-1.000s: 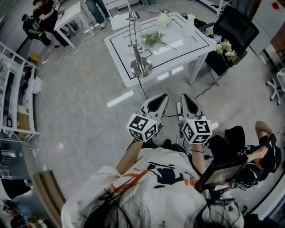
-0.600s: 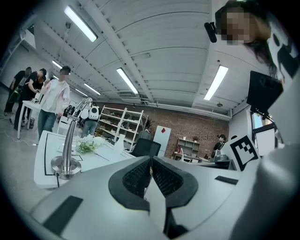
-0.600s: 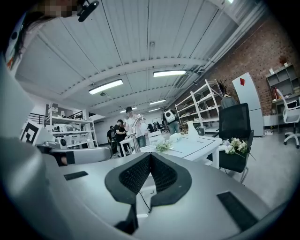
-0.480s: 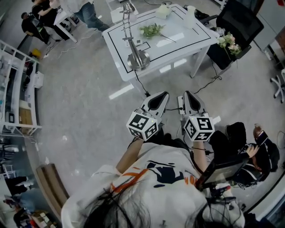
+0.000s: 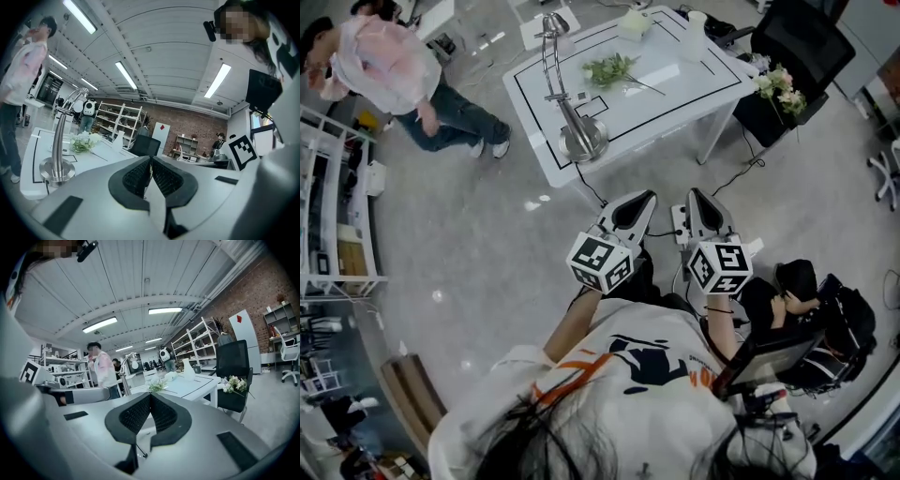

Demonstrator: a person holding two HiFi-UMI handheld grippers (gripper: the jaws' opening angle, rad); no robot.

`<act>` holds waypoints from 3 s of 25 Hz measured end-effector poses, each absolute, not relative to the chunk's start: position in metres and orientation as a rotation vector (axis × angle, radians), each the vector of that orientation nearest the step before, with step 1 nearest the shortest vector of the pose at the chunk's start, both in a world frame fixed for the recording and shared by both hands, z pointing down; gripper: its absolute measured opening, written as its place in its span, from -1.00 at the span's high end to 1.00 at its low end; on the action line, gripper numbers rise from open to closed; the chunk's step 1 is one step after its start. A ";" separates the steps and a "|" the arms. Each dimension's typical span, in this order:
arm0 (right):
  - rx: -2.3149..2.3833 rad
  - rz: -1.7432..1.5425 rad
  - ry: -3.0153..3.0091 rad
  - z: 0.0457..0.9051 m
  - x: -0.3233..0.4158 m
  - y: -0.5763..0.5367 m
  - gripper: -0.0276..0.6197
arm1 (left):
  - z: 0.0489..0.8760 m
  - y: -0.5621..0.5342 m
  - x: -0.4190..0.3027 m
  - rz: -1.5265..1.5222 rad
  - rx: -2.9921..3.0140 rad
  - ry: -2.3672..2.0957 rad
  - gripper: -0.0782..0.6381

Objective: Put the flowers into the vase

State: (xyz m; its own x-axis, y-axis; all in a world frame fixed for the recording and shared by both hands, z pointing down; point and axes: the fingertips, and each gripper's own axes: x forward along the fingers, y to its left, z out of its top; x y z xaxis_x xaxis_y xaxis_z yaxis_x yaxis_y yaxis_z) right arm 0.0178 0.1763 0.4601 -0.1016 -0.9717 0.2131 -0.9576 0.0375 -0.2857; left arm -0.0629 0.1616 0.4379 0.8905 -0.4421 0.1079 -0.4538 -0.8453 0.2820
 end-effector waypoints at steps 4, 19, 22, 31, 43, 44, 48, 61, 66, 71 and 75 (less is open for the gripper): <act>-2.084 -0.550 2.240 0.455 0.025 0.136 0.87 | 0.434 0.121 -0.051 0.042 2.761 -0.652 0.76; -2.121 -0.551 2.260 0.451 0.031 0.011 0.87 | 0.427 -0.011 -0.038 0.008 2.759 -0.608 0.76; -2.138 -0.549 2.251 0.452 0.034 -0.006 0.87 | 0.429 -0.026 -0.034 0.012 2.763 -0.579 0.76; -2.168 -0.557 2.256 0.460 0.034 -0.036 0.87 | 0.444 -0.051 -0.032 0.038 2.747 -0.543 0.76; -2.171 -0.582 2.295 0.464 0.037 -0.053 0.87 | 0.453 -0.067 -0.024 0.064 2.741 -0.549 0.76; -2.169 -0.587 2.296 0.465 0.038 -0.054 0.87 | 0.454 -0.069 -0.023 0.062 2.735 -0.551 0.76; -2.145 -0.592 2.329 0.470 0.036 -0.068 0.87 | 0.455 -0.078 -0.024 0.063 2.732 -0.567 0.76; -1.986 -0.552 2.562 0.488 0.035 -0.148 0.87 | 0.464 -0.129 -0.006 0.092 2.732 -0.657 0.76; -1.886 -0.597 2.729 0.513 0.040 -0.187 0.87 | 0.481 -0.157 -0.005 0.108 2.657 -0.773 0.76; -1.741 -0.655 2.907 0.542 0.038 -0.223 0.87 | 0.494 -0.186 -0.008 0.107 2.574 -0.932 0.76; -1.594 -0.722 3.053 0.567 0.032 -0.245 0.71 | 0.499 -0.203 -0.008 0.120 2.530 -1.049 0.76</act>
State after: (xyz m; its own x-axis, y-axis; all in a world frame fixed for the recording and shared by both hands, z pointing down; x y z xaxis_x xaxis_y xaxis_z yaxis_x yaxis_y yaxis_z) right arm 0.0321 -0.2447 0.5674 -0.5337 -0.6826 0.4992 -0.8339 0.5229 -0.1766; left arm -0.0084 -0.2033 0.4988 0.7152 -0.6610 0.2271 -0.6953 -0.6397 0.3275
